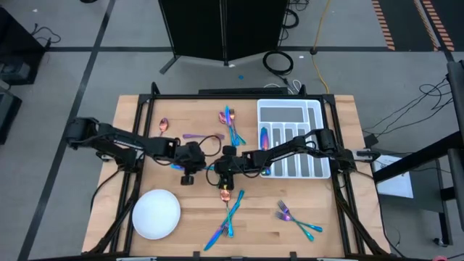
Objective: Sort silverware
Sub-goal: Put the blue knife into the utensil organizer
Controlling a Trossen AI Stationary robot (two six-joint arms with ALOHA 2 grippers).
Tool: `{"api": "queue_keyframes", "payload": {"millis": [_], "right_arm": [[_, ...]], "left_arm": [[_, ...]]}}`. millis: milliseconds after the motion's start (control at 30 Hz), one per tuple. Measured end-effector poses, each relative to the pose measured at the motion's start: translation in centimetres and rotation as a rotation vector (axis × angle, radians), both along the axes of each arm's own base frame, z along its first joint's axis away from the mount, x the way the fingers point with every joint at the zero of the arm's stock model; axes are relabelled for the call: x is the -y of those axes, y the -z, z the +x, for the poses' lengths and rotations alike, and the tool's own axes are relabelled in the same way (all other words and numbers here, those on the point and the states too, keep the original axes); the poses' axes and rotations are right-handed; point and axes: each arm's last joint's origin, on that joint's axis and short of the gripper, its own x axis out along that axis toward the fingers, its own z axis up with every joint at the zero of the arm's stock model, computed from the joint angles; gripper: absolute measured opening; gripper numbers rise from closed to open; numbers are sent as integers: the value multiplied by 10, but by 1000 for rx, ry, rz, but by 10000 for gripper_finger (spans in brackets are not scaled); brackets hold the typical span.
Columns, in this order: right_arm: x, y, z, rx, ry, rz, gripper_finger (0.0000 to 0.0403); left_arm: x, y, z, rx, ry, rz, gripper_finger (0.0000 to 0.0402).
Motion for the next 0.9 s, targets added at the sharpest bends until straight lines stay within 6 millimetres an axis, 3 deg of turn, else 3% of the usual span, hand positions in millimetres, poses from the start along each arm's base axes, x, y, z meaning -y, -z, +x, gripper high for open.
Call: {"api": "queue_keyframes", "payload": {"millis": [200, 533, 900], "right_arm": [[1, 1, 0, -3, 16, 18, 72], [2, 1, 0, -4, 14, 19, 3], [-1, -7, -2, 4, -47, -33, 45]], "left_arm": [[0, 19, 5, -75, -1, 5, 80], [0, 24, 8, -84, 18, 36, 80], [-1, 24, 8, -83, 15, 47, 80]]}}
